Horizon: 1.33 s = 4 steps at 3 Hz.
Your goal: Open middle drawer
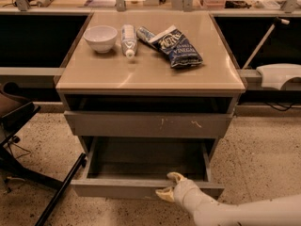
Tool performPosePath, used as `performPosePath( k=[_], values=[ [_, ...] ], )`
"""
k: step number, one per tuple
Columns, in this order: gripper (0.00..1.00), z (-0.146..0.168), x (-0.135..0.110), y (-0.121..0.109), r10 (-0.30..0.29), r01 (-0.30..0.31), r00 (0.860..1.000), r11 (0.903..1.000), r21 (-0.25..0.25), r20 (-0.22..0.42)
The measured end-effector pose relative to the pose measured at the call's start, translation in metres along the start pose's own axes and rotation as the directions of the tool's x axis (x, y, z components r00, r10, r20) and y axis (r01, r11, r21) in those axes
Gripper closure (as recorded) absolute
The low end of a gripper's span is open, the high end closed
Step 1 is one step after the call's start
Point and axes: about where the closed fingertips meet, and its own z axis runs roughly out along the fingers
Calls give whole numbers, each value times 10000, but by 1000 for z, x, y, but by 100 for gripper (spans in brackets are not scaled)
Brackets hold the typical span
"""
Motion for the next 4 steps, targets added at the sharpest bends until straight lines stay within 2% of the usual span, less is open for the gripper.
performPosePath(
  k=[2, 3, 4],
  values=[
    [100, -5, -6, -1, 3, -3, 10000, 10000, 1, 4],
    [100, -4, -1, 6, -344, 332, 9990, 9985, -440, -272],
    [100, -6, -3, 6, -348, 336, 9990, 9985, -439, -269]
  ],
)
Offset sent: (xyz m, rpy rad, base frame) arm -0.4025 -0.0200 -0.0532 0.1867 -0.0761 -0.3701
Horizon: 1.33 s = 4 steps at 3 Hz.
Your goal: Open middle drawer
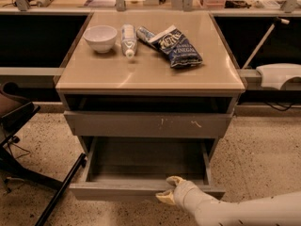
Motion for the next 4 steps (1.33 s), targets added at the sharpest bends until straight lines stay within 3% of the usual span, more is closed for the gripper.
performPosePath(
  k=[1, 3, 4],
  values=[
    [100, -42, 17, 20, -444, 442, 9986, 9990, 90, 276],
    [100, -49, 12, 20, -451, 449, 9986, 9990, 82, 262],
    [100, -81, 30, 39, -932, 915, 9945, 9951, 363, 485]
  ],
)
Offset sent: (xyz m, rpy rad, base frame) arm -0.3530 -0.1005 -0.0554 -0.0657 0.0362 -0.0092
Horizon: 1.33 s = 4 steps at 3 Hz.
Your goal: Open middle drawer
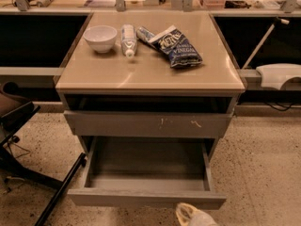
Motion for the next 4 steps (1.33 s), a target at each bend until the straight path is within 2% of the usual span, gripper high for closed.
performPosePath(
  k=[1, 2, 4],
  values=[
    [100, 0, 0, 0, 0, 0, 10000, 10000, 0, 0],
    [81, 0, 0, 0, 1, -1, 10000, 10000, 0, 1],
    [35, 0, 0, 0, 0, 0, 10000, 10000, 0, 1]
  ],
)
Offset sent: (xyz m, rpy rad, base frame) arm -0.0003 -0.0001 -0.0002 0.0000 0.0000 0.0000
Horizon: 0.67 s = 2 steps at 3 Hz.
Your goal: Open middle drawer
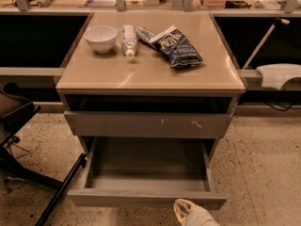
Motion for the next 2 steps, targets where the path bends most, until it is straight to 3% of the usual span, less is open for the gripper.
performPosePath(
  k=[1, 2],
  values=[
    [11, 0, 0, 0, 0, 0, 10000, 10000, 0, 0],
    [0, 0, 0, 0, 0, 0, 10000, 10000, -1, 1]
  ],
)
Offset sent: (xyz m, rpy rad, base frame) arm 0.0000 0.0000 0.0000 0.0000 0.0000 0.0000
